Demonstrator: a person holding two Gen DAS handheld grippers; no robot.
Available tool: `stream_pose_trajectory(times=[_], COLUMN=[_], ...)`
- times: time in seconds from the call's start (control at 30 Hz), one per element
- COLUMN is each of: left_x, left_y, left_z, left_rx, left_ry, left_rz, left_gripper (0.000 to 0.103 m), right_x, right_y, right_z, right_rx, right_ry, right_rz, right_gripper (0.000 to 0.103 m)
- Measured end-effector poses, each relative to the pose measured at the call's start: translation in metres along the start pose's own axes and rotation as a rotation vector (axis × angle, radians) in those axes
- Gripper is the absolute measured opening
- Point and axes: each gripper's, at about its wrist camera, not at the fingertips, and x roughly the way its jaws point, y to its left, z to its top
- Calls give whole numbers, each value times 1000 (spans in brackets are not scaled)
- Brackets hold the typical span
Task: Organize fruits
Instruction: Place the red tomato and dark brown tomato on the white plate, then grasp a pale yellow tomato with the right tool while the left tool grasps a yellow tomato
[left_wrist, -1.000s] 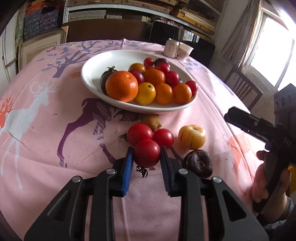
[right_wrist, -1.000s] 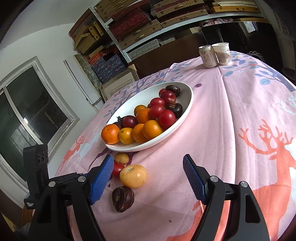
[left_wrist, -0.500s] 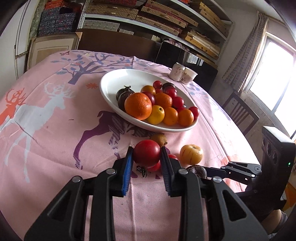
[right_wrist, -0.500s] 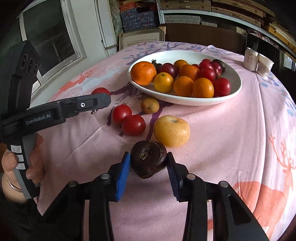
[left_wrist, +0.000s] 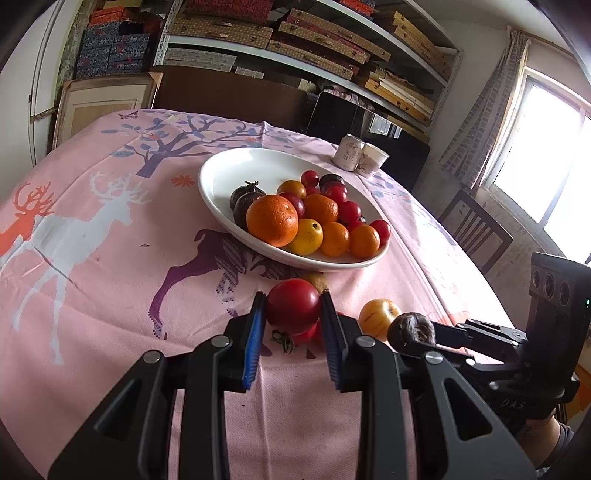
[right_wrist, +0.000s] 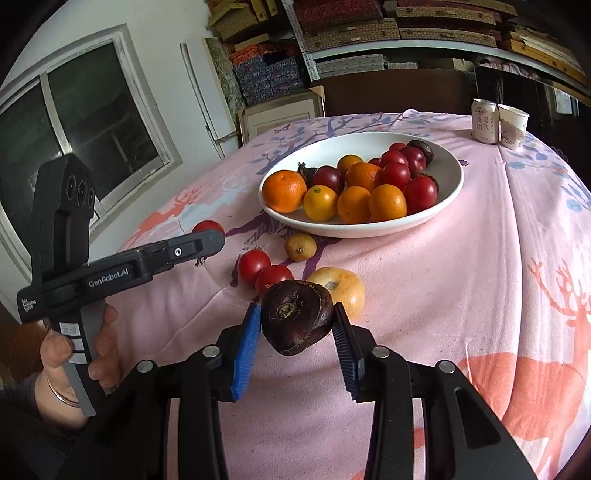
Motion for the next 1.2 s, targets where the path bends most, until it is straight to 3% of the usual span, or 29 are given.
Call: stream_pose_trajectory(times=[0.13,0.3,0.5,0.57,0.6,0.67,0.73,0.87,1.0,1.07,1.13,1.2], left_x=[2,29,88,104,108,100,83,54,35,37,43,44], left_y=[0,-13,-6,-2,0,6,9,8,-10,-12,-6,6], left_z=[15,65,113,120,122,121,116,92,41,20,10,12], left_rx=[-4,80,89,88,79,45,37,52,224,284,266,188], left_ry=[7,8,44,73,84,56,12,33,105,149,206,219], left_rz=[-59,19,67,68,69,71,68,32,57,107,117,98], left_gripper=[28,28,28,32,45,70,74,74,74,74,74,73], right_x=[0,20,76,86,86,76,65,39,20,18,22,20], right_y=[-22,-39,-67,-74,-76,-80,-77,-68,-57,-52,-45,-39], right_z=[24,89,146,153,155,153,146,109,61,40,26,25], right_rx=[115,177,275,296,302,323,305,271,226,200,164,135], right_ry=[-19,-40,-10,-8,-19,-56,-79,-92,-74,-50,-2,-2], right_rz=[53,42,-15,-36,-44,-46,-50,-14,-23,-35,-62,-66], right_gripper=[40,40,40,42,47,59,61,61,62,62,61,59])
